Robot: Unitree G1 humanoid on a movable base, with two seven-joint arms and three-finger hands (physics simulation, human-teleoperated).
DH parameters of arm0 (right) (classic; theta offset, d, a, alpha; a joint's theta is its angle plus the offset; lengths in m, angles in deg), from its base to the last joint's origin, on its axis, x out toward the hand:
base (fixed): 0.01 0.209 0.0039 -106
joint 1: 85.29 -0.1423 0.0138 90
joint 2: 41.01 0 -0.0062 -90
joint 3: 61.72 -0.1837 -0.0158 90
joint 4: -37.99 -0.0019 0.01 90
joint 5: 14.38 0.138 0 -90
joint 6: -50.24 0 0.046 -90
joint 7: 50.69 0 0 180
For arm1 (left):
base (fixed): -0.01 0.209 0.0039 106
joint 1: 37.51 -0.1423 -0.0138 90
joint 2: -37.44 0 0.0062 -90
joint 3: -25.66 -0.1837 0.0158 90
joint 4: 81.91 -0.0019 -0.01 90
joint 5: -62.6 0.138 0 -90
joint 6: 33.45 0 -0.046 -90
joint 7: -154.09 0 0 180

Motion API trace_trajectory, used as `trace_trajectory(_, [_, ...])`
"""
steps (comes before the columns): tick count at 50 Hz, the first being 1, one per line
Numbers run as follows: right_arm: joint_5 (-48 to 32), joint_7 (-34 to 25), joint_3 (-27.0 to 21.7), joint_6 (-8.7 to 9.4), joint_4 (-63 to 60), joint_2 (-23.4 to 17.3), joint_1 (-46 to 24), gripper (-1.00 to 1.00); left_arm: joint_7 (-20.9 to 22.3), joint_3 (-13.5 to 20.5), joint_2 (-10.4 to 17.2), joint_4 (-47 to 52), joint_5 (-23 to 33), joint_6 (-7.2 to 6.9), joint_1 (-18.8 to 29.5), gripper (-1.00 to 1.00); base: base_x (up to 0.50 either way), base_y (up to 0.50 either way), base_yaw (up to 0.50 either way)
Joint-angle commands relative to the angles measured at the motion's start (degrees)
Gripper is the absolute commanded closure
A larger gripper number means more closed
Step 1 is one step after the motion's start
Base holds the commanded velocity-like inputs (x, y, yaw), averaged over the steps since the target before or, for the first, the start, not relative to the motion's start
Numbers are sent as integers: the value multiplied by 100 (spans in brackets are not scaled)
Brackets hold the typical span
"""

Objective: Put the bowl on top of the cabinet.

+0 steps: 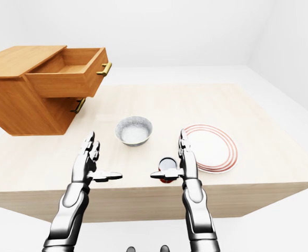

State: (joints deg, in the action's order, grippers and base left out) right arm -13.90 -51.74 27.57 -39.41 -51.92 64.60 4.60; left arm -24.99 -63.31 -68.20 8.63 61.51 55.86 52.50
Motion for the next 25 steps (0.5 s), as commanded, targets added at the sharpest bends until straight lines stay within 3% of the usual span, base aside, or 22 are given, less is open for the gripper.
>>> trace_trajectory(1, [76,-157,-123,61,23,-64,-29,-100,146,147,51,162,-217,-143,-21,-100,0,0,0])
trace_trajectory(7, [36,-132,-118,16,101,-67,-56,-100,146,116,43,126,-216,-94,-33,-100,0,0,0])
trace_trajectory(16, [-42,-72,-101,91,71,-61,-55,-100,165,74,35,200,-183,-73,-84,-100,0,0,0])
trace_trajectory(23, [19,-97,-114,185,-37,-56,-43,-100,215,64,33,256,-211,-108,-101,-100,0,0,0])
trace_trajectory(25, [19,-91,-118,228,-61,-62,-46,-100,293,28,43,281,-230,-223,-108,-100,0,0,0])
